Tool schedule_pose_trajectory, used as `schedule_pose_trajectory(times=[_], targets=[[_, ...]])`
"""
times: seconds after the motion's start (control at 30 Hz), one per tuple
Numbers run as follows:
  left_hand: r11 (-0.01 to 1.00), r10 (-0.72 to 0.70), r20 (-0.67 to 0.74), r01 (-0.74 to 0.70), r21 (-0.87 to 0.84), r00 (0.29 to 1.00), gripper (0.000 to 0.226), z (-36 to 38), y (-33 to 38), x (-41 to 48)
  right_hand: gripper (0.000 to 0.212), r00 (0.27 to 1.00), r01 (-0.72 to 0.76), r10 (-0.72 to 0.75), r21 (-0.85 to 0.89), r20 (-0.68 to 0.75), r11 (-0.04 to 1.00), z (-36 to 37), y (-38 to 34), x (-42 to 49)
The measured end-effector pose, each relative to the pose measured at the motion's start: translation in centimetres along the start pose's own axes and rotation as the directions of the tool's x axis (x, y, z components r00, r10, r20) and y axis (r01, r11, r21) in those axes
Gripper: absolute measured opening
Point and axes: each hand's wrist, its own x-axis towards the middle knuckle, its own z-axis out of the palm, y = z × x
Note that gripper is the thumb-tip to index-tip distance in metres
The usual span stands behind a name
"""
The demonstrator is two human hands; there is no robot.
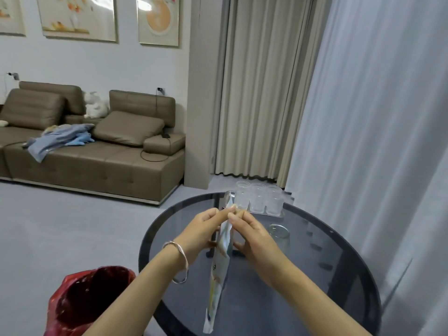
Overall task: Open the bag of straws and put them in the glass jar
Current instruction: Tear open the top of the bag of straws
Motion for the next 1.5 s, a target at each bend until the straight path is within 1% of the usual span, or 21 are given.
schedule_pose_trajectory(times=[0.07,0.13,0.17,0.3,0.33,0.4,0.5,0.57,0.67,0.77,0.8,0.9,1.0,1.07,1.13,1.23,1.33,1.43,1.5], targets=[[1.000,0.000,-0.008,-0.001,-0.025,1.000,0.089,0.2,0.0,-0.4,0.027,1.000,0.016,-0.016,0.011,-0.002,1.000,0.0,0.1,-0.3],[0.999,0.021,-0.022,-0.022,-0.028,1.000,0.076,0.5,-0.1,-0.8,0.029,0.999,0.035,-0.035,0.034,0.002,0.999,-0.1,0.1,-0.7],[0.999,0.034,-0.036,-0.034,-0.013,0.999,0.073,0.6,-0.2,-1.0,0.029,0.999,0.039,-0.039,0.033,0.008,0.999,-0.1,0.1,-0.9],[0.993,0.083,-0.081,-0.076,0.089,0.993,0.084,0.9,-0.2,-1.8,0.025,0.999,0.048,-0.048,-0.034,0.021,0.998,0.1,-0.2,-1.5],[0.988,0.103,-0.078,-0.093,0.121,0.992,0.083,0.8,-0.1,-2.0,0.023,0.998,0.059,-0.057,-0.058,0.023,0.997,0.1,-0.3,-1.7],[0.972,0.156,-0.029,-0.149,0.180,0.987,0.076,0.5,0.1,-2.4,0.019,0.998,0.065,-0.064,-0.082,0.019,0.995,0.0,-0.3,-2.1],[0.977,0.153,0.055,-0.160,0.139,0.987,0.073,0.2,0.3,-3.3,0.019,0.997,0.075,-0.074,-0.064,0.029,0.995,0.1,0.0,-2.7],[0.978,0.150,0.032,-0.153,0.140,0.988,0.067,0.0,0.0,-3.6,0.020,0.995,0.090,-0.088,-0.049,0.037,0.995,0.4,0.4,-2.9],[0.970,0.188,-0.030,-0.181,0.161,0.982,0.050,0.0,-0.6,-4.2,0.035,0.995,0.098,-0.097,-0.058,0.006,0.994,1.3,1.1,-3.2],[0.967,0.218,-0.068,-0.205,0.153,0.974,0.046,0.0,-1.1,-4.8,0.036,0.994,0.109,-0.110,-0.059,-0.021,0.992,2.2,1.2,-3.6],[0.964,0.232,-0.078,-0.218,0.154,0.970,0.046,0.1,-1.2,-5.0,0.034,0.993,0.112,-0.114,-0.074,-0.033,0.991,2.5,1.1,-3.8],[0.948,0.285,-0.087,-0.267,0.175,0.955,0.061,-0.1,-1.4,-5.7,0.027,0.993,0.077,-0.087,-0.119,-0.078,0.990,3.5,0.9,-4.4],[0.937,0.298,-0.055,-0.281,0.208,0.953,0.069,-0.6,-1.3,-6.1,0.022,0.994,0.048,-0.059,-0.112,-0.095,0.993,4.1,0.7,-4.7],[0.928,0.299,-0.028,-0.284,0.240,0.954,0.068,-0.7,-1.3,-6.3,0.020,0.994,0.046,-0.057,-0.115,-0.094,0.992,4.2,0.6,-4.8],[0.918,0.320,-0.015,-0.306,0.252,0.947,0.061,-0.6,-1.6,-6.4,0.022,0.994,0.049,-0.059,-0.105,-0.091,0.993,4.2,0.7,-4.7],[0.921,0.348,-0.013,-0.339,0.193,0.937,0.047,-0.3,-1.9,-6.7,0.022,0.993,0.053,-0.060,-0.069,-0.101,0.996,4.5,0.5,-4.8],[0.933,0.351,-0.031,-0.347,0.091,0.936,0.046,0.3,-2.0,-6.6,0.019,0.989,0.067,-0.070,-0.035,-0.126,0.997,4.7,0.3,-4.8],[0.935,0.355,-0.101,-0.351,0.062,0.929,0.042,1.3,-2.2,-6.4,0.022,0.979,0.097,-0.101,-0.029,-0.176,0.995,4.7,0.3,-4.7],[0.939,0.342,-0.110,-0.342,0.024,0.933,0.039,1.7,-2.3,-6.2,0.024,0.972,0.109,-0.113,-0.029,-0.206,0.994,4.5,0.4,-4.5]])
